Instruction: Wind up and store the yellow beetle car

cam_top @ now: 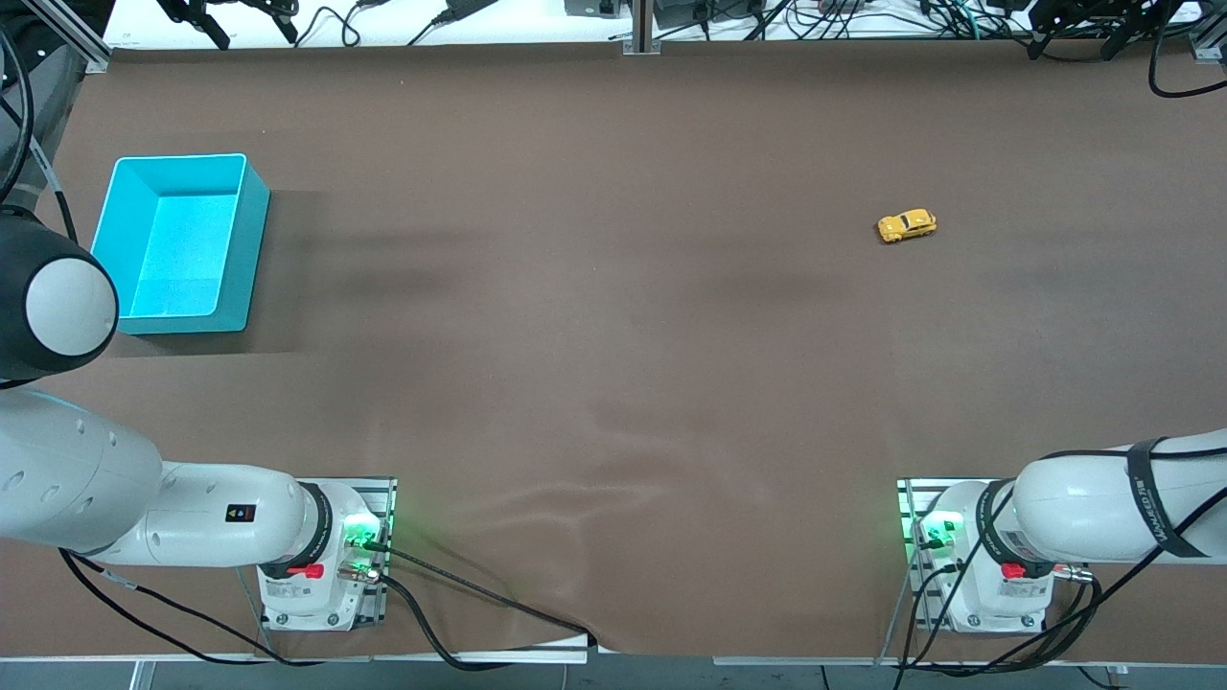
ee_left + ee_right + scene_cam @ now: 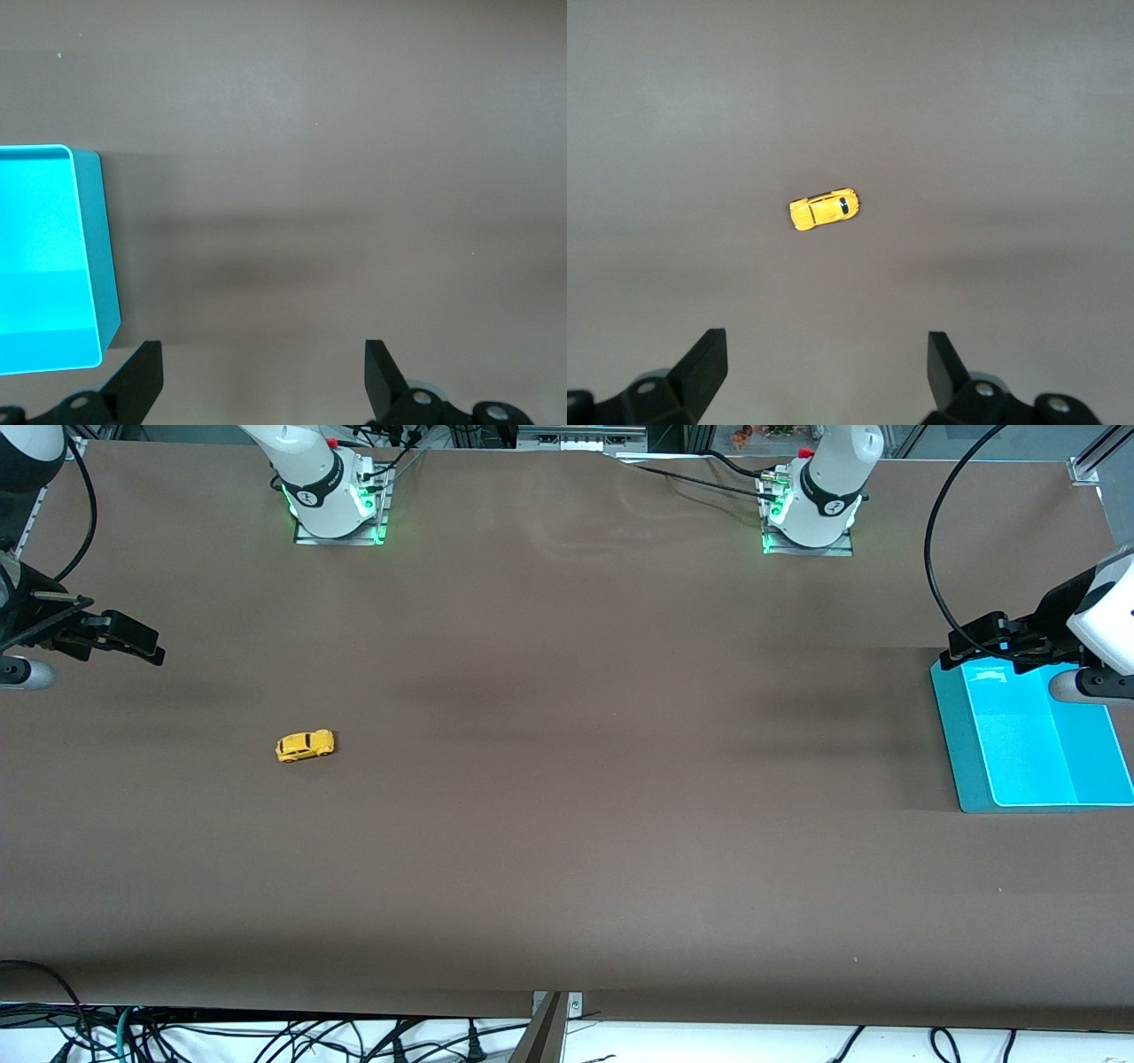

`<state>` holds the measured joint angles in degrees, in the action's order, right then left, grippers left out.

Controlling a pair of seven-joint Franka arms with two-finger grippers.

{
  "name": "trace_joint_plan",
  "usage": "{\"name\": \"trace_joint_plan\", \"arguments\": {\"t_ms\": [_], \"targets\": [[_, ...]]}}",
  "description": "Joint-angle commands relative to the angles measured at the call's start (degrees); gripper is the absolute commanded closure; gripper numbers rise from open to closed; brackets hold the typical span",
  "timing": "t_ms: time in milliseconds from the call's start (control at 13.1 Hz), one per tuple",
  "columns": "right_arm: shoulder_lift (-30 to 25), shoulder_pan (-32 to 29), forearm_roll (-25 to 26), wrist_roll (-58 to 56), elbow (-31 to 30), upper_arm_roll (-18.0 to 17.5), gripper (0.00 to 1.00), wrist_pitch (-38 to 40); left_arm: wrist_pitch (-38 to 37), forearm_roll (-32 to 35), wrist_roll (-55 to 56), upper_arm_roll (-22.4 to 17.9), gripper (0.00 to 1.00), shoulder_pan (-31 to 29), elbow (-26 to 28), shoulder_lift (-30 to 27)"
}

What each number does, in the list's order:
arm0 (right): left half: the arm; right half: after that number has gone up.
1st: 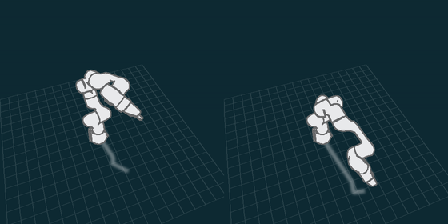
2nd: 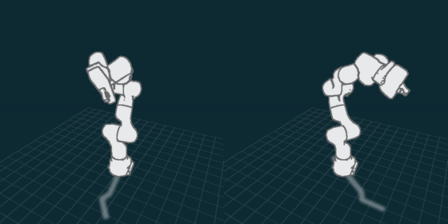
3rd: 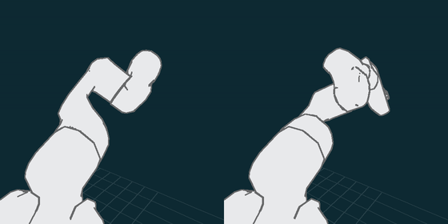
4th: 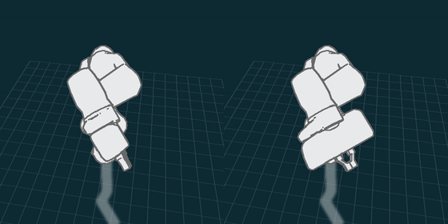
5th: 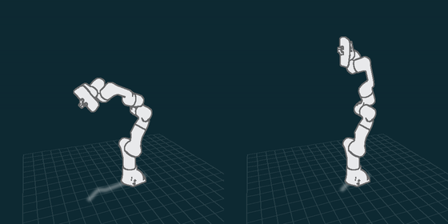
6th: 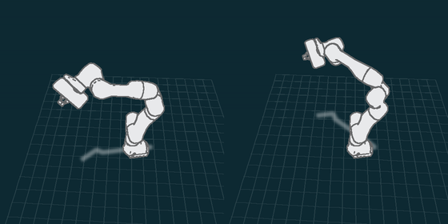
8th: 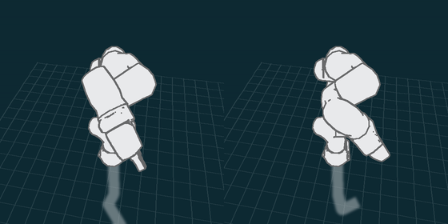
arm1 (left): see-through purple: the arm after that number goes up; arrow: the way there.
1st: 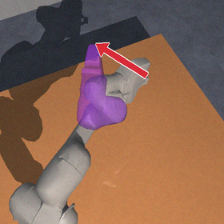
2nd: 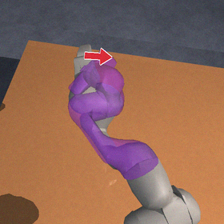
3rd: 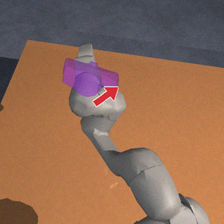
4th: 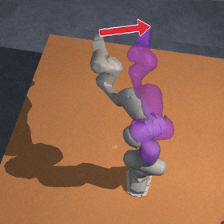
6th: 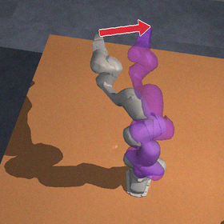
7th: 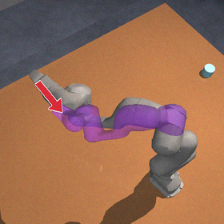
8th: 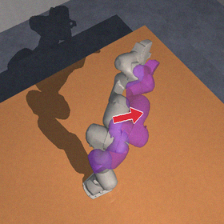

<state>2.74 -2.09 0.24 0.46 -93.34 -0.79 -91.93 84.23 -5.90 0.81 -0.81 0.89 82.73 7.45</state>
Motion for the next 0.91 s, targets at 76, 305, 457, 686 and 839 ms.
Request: {"name": "trace_joint_plan", "arguments": {"t_ms": [76,305,457,686,839], "targets": [[0.95,-0.02,-0.59,-12.46,1.49,0.09,0.0,3.51,0.06,1.15,-1.07,0.02,0.0,0.08,-1.08,0.55],[4.01,2.17,-0.85,-21.94,1.49,-0.08,0.0,2.2,0.06,1.42,-1.07,0.11,0.0,0.6,-1.08,0.55],[7.35,2.18,-1.03,-32.83,1.32,-0.08,0.0,-1.13,0.06,1.42,-0.98,0.28,0.0,0.7,-1.0,0.55],[12.62,2.27,-1.03,-47.78,1.05,-0.08,0.0,-5.44,-0.03,1.33,-1.16,0.28,0.0,0.17,-1.0,0.55],[16.13,2.18,-0.94,-58.15,0.88,-0.08,0.0,-8.07,-0.03,1.24,-1.07,0.28,0.0,0.43,-0.91,0.55]]}}
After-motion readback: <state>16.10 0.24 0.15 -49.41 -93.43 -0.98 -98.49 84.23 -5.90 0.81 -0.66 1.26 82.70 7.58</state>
